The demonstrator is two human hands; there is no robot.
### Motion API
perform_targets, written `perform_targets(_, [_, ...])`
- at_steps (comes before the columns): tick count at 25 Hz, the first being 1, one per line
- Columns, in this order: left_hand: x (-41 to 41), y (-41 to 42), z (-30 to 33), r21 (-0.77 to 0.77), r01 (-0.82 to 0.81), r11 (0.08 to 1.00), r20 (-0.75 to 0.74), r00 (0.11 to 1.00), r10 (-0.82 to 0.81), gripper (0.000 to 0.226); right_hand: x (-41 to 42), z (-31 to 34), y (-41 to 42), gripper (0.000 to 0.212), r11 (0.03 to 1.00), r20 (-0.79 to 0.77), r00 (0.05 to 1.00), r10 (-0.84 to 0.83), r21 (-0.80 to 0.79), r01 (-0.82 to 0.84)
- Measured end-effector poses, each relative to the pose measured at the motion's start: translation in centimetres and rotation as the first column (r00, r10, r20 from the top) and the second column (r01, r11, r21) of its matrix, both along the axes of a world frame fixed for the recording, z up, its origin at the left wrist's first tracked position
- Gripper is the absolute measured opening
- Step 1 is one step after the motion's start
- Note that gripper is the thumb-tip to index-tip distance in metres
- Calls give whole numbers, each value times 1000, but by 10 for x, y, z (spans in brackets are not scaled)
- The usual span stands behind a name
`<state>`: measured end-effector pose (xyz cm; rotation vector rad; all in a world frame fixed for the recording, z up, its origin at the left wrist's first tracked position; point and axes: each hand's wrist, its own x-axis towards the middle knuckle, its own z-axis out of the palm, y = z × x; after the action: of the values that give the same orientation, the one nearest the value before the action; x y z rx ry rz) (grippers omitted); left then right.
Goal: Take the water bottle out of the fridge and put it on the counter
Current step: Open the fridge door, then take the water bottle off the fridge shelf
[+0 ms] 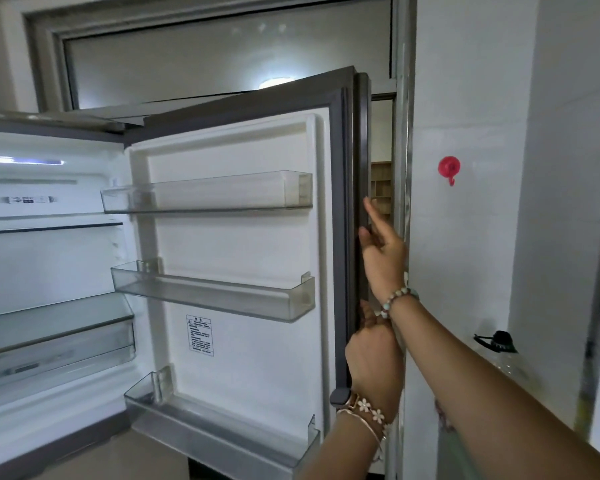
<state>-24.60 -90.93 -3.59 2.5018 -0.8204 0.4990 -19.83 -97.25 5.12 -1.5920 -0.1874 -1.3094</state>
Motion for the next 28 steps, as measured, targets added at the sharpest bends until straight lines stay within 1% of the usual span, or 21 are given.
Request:
perform_targets(2, [-3,3,3,7,-9,1000,18,1000,9,44,-5,2,3,57,1000,-16,1000,2,-5,-2])
perform_targets(4, [-9,10,6,-54,31,998,9,1000,-30,46,-14,7,7,53,999,-54,998,-42,-8,42])
perform_targets(5, [-12,16,7,-129,80,988,12,997,-79,44,-20,12,11,50,997,-60,995,-83,0,83])
perform_targets(6, [-16,26,11,-231,147,962,19,989,-146,37,-27,19,17,46,993,-36,992,-120,15,121])
perform_targets(7, [-21,40,17,-349,210,913,15,976,-218,25,-35,28,24,42,991,21,991,-133,34,133])
perform_targets(8, [-24,56,26,-461,251,851,-5,959,-285,17,-43,38,34,39,993,99,989,-106,53,101])
perform_targets(9, [-25,75,38,-564,257,785,-31,943,-332,17,-51,49,47,36,997,175,984,-32,68,21])
perform_targets(11, [-22,122,61,-729,208,652,-69,925,-373,19,-62,66,78,32,972,285,941,184,92,-218])
perform_targets(12, [-19,150,70,-793,178,582,-68,924,-375,19,-64,72,99,29,927,315,898,307,113,-357])
perform_targets(13, [-15,182,78,-845,145,515,-67,927,-370,20,-62,74,121,25,858,322,845,428,149,-491])
perform_targets(14, [-10,216,82,-883,109,456,-70,931,-357,22,-56,74,145,20,771,302,786,539,198,-605])
perform_targets(16, [1,285,86,-921,40,386,-86,949,-302,27,-38,62,197,18,617,174,676,716,296,-730])
perform_targets(17, [7,320,83,-930,8,368,-100,956,-274,29,-25,51,224,20,565,80,619,781,332,-755])
perform_targets(19, [16,382,72,-940,-69,335,-158,957,-245,32,4,20,270,26,498,-106,502,859,408,-766])
perform_targets(21, [26,448,54,-937,-155,311,-226,952,-205,36,28,-15,319,34,462,-249,389,887,487,-741])
perform_targets(23, [34,512,33,-923,-250,293,-302,942,-149,39,50,-48,363,38,459,-335,320,886,544,-702])
perform_targets(25, [40,569,13,-900,-332,281,-372,923,-101,40,67,-71,399,40,446,-364,272,891,591,-672])
perform_targets(28, [52,630,-4,-889,-382,254,-413,907,-79,39,88,-87,436,42,431,-357,253,899,626,-649])
